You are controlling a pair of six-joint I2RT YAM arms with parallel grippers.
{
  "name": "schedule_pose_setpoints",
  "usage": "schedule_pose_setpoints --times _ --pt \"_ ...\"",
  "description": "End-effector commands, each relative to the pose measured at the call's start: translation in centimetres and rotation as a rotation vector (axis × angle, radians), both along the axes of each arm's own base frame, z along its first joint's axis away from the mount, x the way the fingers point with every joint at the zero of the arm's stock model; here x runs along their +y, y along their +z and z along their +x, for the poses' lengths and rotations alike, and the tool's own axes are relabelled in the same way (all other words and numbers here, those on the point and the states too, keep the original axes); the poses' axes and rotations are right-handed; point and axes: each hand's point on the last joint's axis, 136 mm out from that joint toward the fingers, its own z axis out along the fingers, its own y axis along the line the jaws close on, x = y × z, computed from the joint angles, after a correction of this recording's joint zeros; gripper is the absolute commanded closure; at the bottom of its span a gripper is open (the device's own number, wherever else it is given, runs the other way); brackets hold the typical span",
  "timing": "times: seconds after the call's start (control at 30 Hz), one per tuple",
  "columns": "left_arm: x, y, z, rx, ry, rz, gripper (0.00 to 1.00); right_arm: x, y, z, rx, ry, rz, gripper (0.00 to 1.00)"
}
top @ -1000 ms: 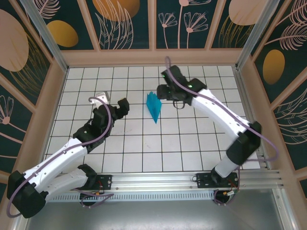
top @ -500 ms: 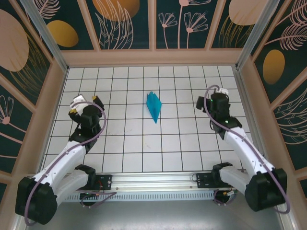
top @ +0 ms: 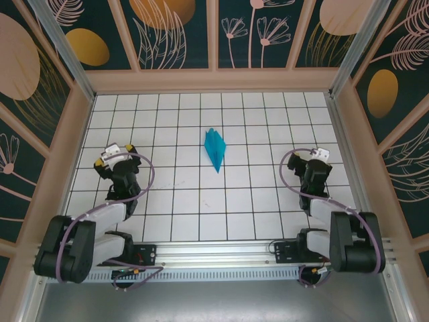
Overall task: Fold a paper plane with a square sheet of paper (fold left side to right side)
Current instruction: Reset both arms
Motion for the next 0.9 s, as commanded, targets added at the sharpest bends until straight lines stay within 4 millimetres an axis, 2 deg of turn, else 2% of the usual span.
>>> schedule_pose_setpoints --times 0.0,0.07,0.13,0.17,0.23,0.3,0.37,0.43,0.5,0.6,0.67,0.87 --pt "-1.3 2.1 0.8 -0.138 -0.1 0.023 0.01 1.3 4.5 1.9 -0.218 0.1 -0.043 0.01" --pt "-1.5 1.6 1.2 -0.131 -0.113 0.049 0.01 1.5 4.9 2.2 -0.246 0.114 -0.053 0.01" --pt "-2.0 2.0 1.5 -0.142 -0.153 0.082 0.02 1.8 5.1 2.8 -0.258 0.131 -0.056 0.01" --pt "-2.0 2.1 1.4 -0.159 -0.157 0.093 0.01 2.0 4.9 3.0 -0.252 0.143 -0.049 0.01" --pt "-2.3 1.0 1.5 -0.151 -0.19 0.087 0.02 2.6 4.4 3.4 -0.258 0.179 -0.045 0.01" --pt "-2.1 1.5 1.1 -0.191 -0.187 0.086 0.02 2.9 3.6 3.7 -0.251 0.197 -0.044 0.01" --pt "-2.2 1.2 1.2 -0.172 -0.199 0.077 0.02 2.9 2.6 4.1 -0.228 0.199 -0.048 0.01" --pt "-2.2 1.1 1.6 -0.164 -0.201 0.077 0.02 3.0 2.5 4.4 -0.218 0.215 -0.026 0.01" --pt "-1.8 0.8 2.1 -0.15 -0.207 0.056 0.01 2.9 2.5 4.4 -0.219 0.217 -0.023 0.01" --pt "-0.9 -0.7 3.8 -0.106 -0.196 0.009 0.02 2.9 2.6 4.4 -0.223 0.218 -0.023 0.01" --pt "-0.4 -0.7 3.7 -0.107 -0.188 -0.009 0.01 2.9 2.5 4.4 -0.221 0.216 -0.023 0.01" --pt "-0.4 -0.8 3.7 -0.103 -0.191 -0.01 0.01 3.0 2.5 4.4 -0.219 0.219 -0.025 0.01"
